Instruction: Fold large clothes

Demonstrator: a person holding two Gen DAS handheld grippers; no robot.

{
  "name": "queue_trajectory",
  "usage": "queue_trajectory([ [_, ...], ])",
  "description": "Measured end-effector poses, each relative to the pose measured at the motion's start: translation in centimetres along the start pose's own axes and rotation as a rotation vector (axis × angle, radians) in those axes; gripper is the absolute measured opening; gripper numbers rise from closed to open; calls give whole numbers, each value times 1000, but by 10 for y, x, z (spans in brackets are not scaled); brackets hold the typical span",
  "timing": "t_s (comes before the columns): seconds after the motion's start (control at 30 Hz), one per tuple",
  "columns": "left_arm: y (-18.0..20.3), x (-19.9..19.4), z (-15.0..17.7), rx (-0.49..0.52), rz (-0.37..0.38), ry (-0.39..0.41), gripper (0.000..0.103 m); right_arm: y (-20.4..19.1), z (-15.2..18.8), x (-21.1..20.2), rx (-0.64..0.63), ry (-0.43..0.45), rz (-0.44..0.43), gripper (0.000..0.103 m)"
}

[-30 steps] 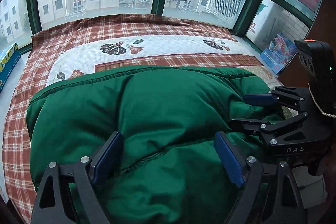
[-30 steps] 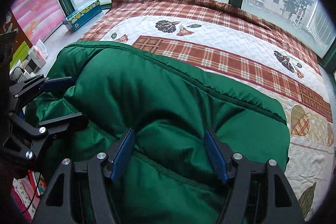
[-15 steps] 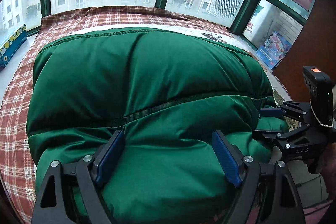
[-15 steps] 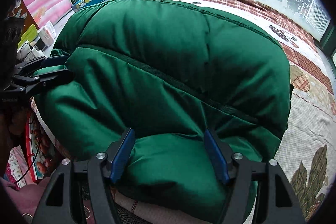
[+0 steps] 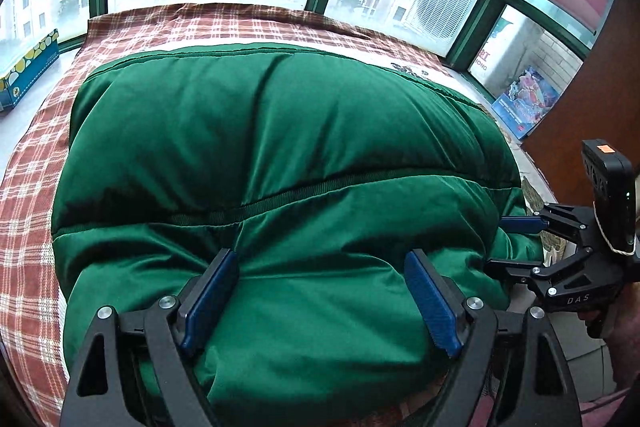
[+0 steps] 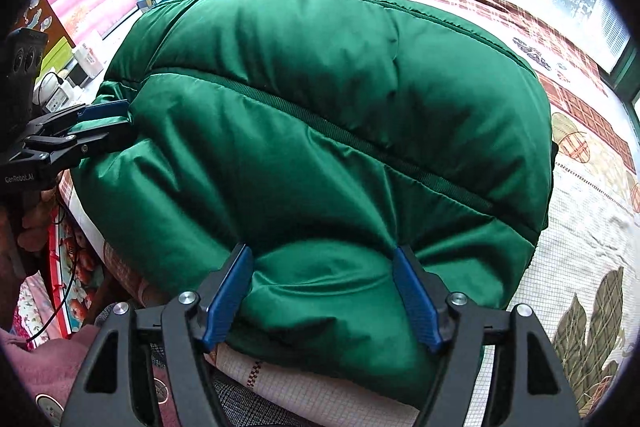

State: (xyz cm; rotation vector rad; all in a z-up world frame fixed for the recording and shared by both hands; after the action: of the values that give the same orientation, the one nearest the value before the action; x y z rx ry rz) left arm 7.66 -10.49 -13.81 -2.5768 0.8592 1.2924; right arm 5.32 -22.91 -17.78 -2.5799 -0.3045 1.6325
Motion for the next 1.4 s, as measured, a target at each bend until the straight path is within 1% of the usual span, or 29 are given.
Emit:
queue_trajectory([
  [0.17, -2, -6, -6, -26, -2, 5, 91, 2, 2, 1, 1, 11, -4, 82],
  [0.23, -4, -13, -7, -29, 0, -9, 91, 2, 4, 1, -6, 16, 3, 82],
  [0.3, -8, -26, -9, -47, -3, -1, 91, 2, 6, 1, -15, 16, 10, 83],
  [0.43, -30, -52, -7, -116, -38, 49, 91, 0, 7, -5, -27, 19, 22, 84],
  [0.5, -42, -57, 2, -155, -51, 51, 91, -2, 4, -12, -27, 24, 29, 84],
  [0.57, -51, -55, 14, -167, -66, 34, 91, -11, -1, -26, -35, 55, 0, 84],
  [0.63, -55, -51, 23, -158, -84, 18, 91, -22, -9, -41, -54, 91, -28, 84],
  [0.7, -56, -48, 28, -152, -91, 21, 91, -34, -16, -54, -79, 132, -48, 84],
  [0.83, -60, -42, 33, -179, -75, 22, 91, -55, -31, -57, -96, 168, -72, 84],
  [0.93, -62, -38, 39, -187, -73, 17, 91, -66, -32, -34, -126, 135, -54, 84],
  [1.03, -64, -34, 46, -191, -72, 23, 91, -66, -18, 5, -158, 37, 7, 84],
  [1.07, -63, -32, 48, -191, -71, 24, 91, -66, -16, 12, -186, 43, 27, 85],
  [1.1, -62, -31, 50, -190, -74, 26, 91, -67, -15, 13, -211, 51, 47, 85],
  [1.17, -62, -28, 53, -176, -89, 30, 91, -67, -14, 6, -221, 39, 59, 85],
  [1.23, -63, -27, 55, -174, -89, 38, 91, -65, -18, -9, -192, 44, 31, 85],
  [1.3, -64, -26, 56, -190, -75, 44, 91, -61, -21, -21, -162, 66, 8, 85],
  [1.37, -64, -26, 58, -195, -78, 45, 91, -55, -19, -22, -149, 76, 30, 85],
  [1.4, -64, -25, 58, -193, -83, 44, 91, -50, -15, -18, -147, 67, 40, 85],
])
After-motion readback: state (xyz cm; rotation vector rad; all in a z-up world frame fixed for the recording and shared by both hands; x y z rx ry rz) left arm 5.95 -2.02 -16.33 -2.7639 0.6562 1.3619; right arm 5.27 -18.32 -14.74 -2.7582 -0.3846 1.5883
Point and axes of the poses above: each gripper's, at about its wrist camera, not at the fingertips, and x roughly the way its jaws point, y to its right, z to its underside, the point moved 10 cm from there along x, roughly the way its jaws point, and after that the axes turned 14 degrees about x, right-handed, at the moved point
